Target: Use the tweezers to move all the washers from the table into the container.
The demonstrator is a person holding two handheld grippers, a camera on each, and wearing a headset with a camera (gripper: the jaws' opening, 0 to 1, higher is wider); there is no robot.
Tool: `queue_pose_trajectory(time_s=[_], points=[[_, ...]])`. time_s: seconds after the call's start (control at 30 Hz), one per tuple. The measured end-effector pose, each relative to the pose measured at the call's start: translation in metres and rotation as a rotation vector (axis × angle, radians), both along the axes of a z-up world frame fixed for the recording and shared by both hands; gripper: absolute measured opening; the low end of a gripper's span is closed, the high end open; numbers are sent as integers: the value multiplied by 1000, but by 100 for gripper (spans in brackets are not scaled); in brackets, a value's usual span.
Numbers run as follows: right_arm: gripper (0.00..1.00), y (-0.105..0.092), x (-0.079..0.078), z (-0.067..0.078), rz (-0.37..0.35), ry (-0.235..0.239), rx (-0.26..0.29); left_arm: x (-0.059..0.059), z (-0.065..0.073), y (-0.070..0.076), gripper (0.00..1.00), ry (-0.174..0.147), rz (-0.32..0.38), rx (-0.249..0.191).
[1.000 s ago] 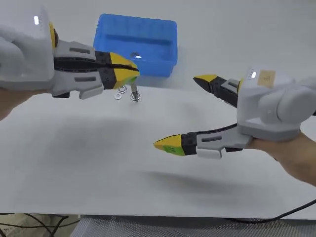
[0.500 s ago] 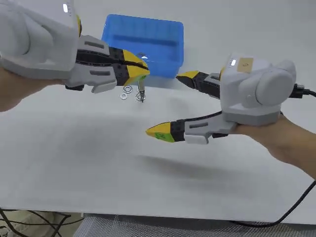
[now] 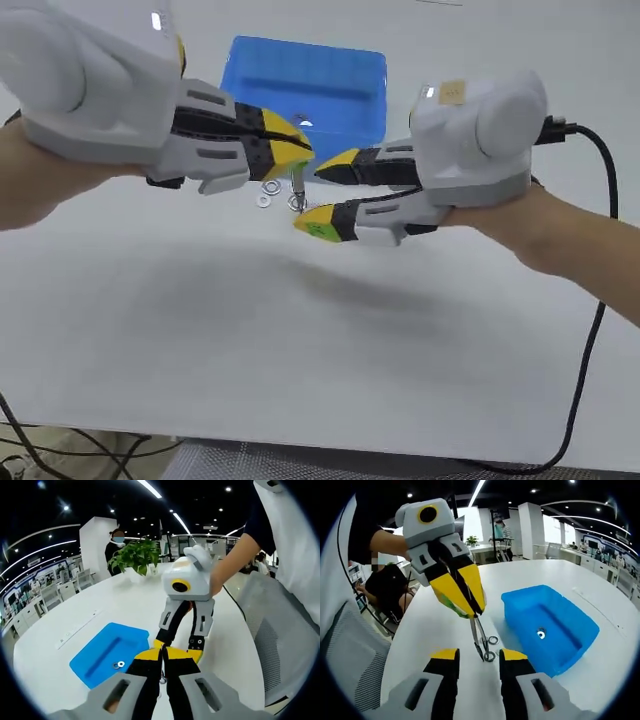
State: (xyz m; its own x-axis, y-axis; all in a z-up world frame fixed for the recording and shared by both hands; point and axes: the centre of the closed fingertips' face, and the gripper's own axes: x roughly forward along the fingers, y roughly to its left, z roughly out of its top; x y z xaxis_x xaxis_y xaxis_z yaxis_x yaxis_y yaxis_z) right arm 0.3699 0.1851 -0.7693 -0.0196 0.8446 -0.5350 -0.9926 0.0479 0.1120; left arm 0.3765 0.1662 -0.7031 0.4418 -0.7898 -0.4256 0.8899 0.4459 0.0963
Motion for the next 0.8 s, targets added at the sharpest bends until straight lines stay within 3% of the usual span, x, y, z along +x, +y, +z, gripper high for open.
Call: queue_pose_trajectory(time_s=[0.47,0.67,0.73,0.8], points=[[16,16,-5,3,182,-28,27,-3,3,-8,5,3,1,-2],[12,16,-5,-2,237,-69,3,-2,3,-9,5,10,5,-6],[11,15,-6,-2,265,-111,4,-2,3,-10,5,12,3,-10],[10,15,-6,-2,257,-94,9,-3,4,-11,5,8,-3,-5]])
